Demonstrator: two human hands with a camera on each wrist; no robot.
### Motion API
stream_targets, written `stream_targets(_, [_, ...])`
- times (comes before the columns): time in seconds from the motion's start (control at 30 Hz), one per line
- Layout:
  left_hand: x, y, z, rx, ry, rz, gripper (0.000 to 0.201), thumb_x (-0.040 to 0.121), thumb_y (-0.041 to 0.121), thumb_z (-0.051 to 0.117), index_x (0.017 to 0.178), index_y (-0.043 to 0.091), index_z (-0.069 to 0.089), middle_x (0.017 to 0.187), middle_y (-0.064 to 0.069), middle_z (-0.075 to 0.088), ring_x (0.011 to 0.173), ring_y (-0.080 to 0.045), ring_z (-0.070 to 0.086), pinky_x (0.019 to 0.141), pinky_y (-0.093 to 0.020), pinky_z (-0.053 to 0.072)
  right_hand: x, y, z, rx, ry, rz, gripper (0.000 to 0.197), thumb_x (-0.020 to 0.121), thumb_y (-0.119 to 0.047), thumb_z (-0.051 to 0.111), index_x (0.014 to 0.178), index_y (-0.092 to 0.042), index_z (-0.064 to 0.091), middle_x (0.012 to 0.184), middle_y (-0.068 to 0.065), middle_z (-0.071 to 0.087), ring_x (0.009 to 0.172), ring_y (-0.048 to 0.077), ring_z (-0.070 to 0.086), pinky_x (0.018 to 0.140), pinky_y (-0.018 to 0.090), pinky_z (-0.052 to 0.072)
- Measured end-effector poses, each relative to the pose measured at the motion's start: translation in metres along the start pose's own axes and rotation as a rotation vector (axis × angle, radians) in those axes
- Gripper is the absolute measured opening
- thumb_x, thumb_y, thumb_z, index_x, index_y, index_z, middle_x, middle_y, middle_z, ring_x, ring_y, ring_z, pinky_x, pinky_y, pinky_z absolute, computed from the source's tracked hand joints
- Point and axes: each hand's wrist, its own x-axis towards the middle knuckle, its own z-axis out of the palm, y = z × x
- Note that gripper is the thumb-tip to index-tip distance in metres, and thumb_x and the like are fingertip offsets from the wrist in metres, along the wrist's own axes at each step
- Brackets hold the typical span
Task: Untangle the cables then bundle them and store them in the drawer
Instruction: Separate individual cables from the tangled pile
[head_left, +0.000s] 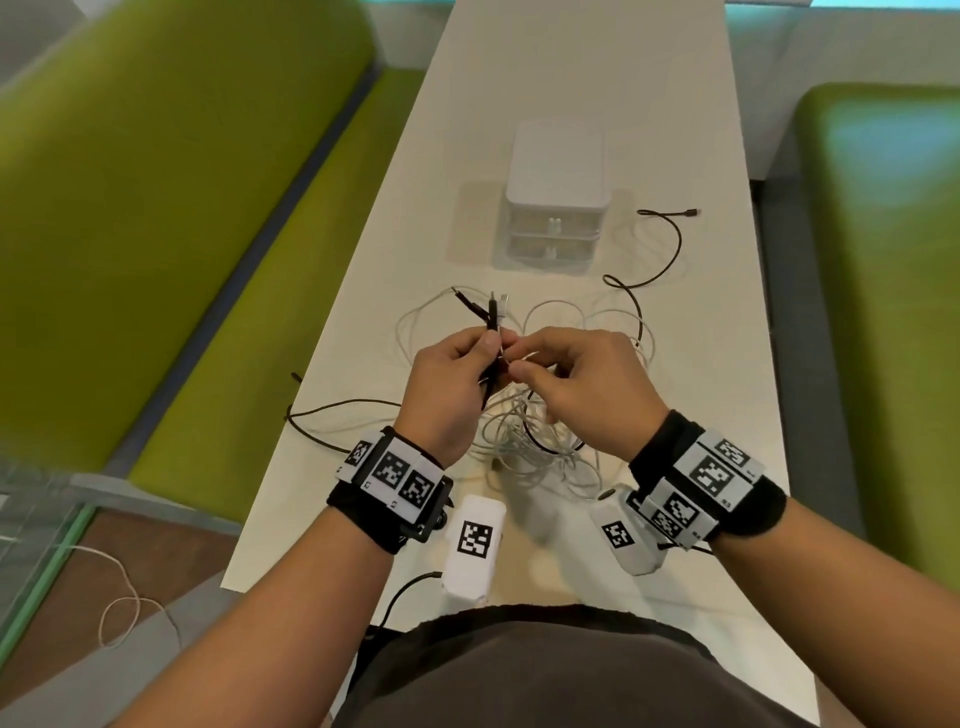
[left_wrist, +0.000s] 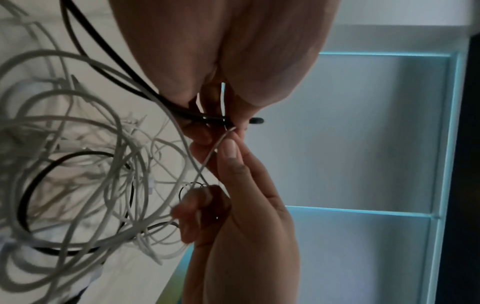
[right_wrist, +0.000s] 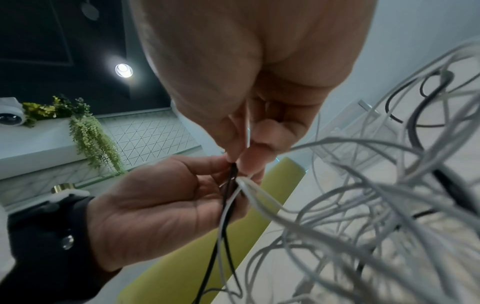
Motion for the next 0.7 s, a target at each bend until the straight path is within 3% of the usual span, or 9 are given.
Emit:
stream_targets(0.07, [0.0, 0.004, -0.001, -0.051, 0.0, -0.009, 0.026, 0.106, 0.01, 0.046, 0.092, 0.001, 0.066, 0.089, -0.017, 0.073, 0.092, -0.031, 0.07, 0.095, -0.049, 0.056, 0.001, -0.001, -0.003, -0.078, 0.047, -0.069, 0.004, 0.087, -0.025, 0.076, 0.087, -0.028, 0.08, 0.082, -0.012, 0.073, 0.065, -0.003, 0.06, 0.066, 0.02, 0.044])
stream_targets(0.13, [-0.001, 0.01, -0.004, -0.059, -0.057, -0.017, 0.026, 0.107, 0.009, 0.043, 0.09, 0.001, 0.062, 0.075, -0.012, 0.067, 0.078, -0.029, 0.069, 0.086, -0.049, 0.059, 0.003, -0.006, -0.008, -0.057, 0.131, -0.123, 0.004, 0.085, -0.024, 0.077, 0.087, -0.027, 0.076, 0.081, -0.009, 0.066, 0.062, 0.003, 0.056, 0.063, 0.018, 0.04])
stream_targets(0.2, [-0.004, 0.014, -0.005, -0.014, -0.147, -0.032, 0.025, 0.107, 0.009, 0.043, 0.09, 0.001, 0.06, 0.064, -0.007, 0.054, 0.062, -0.026, 0.061, 0.075, -0.044, 0.059, 0.005, -0.012, -0.013, 0.068, 0.146, -0.142, 0.025, 0.085, -0.019, 0.076, 0.107, -0.028, 0.07, 0.09, -0.008, 0.066, 0.059, 0.008, 0.056, 0.062, 0.022, 0.046])
stream_targets(0.27, [-0.006, 0.013, -0.005, 0.042, -0.195, -0.036, 0.025, 0.106, 0.007, 0.044, 0.09, 0.001, 0.063, 0.062, -0.005, 0.045, 0.054, -0.022, 0.049, 0.071, -0.04, 0.054, 0.009, -0.016, -0.017, 0.152, 0.092, -0.138, 0.048, 0.084, -0.018, 0.079, 0.126, -0.033, 0.06, 0.101, -0.008, 0.067, 0.067, 0.017, 0.063, 0.065, 0.027, 0.053])
stream_targets(0.4, [-0.006, 0.01, -0.01, 0.166, -0.25, 0.036, 0.031, 0.103, 0.007, 0.048, 0.083, 0.01, 0.071, 0.061, -0.003, 0.044, 0.057, -0.018, 0.042, 0.061, -0.03, 0.04, 0.017, -0.014, -0.022, 0.002, -0.039, -0.187, 0.074, 0.082, -0.014, 0.082, 0.145, -0.036, 0.05, 0.123, -0.007, 0.058, 0.077, 0.012, 0.066, 0.076, 0.022, 0.053])
stream_targets(0.53, [-0.011, 0.011, -0.013, 0.235, -0.336, 0.048, 0.021, 0.098, 0.012, 0.052, 0.086, 0.005, 0.068, 0.062, -0.005, 0.05, 0.06, -0.02, 0.046, 0.059, -0.026, 0.044, 0.019, -0.013, -0.03, -0.079, -0.193, -0.237, 0.069, 0.085, -0.006, 0.077, 0.143, -0.034, 0.055, 0.119, -0.009, 0.061, 0.082, 0.011, 0.06, 0.087, 0.03, 0.055])
stream_targets(0.7, [-0.011, 0.007, -0.013, 0.215, -0.344, 0.028, 0.022, 0.095, 0.015, 0.052, 0.084, 0.009, 0.07, 0.067, -0.008, 0.055, 0.063, -0.023, 0.05, 0.065, -0.03, 0.045, 0.021, -0.015, -0.03, -0.016, -0.172, -0.2, 0.057, 0.079, -0.003, 0.079, 0.127, -0.03, 0.064, 0.106, -0.013, 0.069, 0.083, 0.013, 0.066, 0.088, 0.041, 0.058])
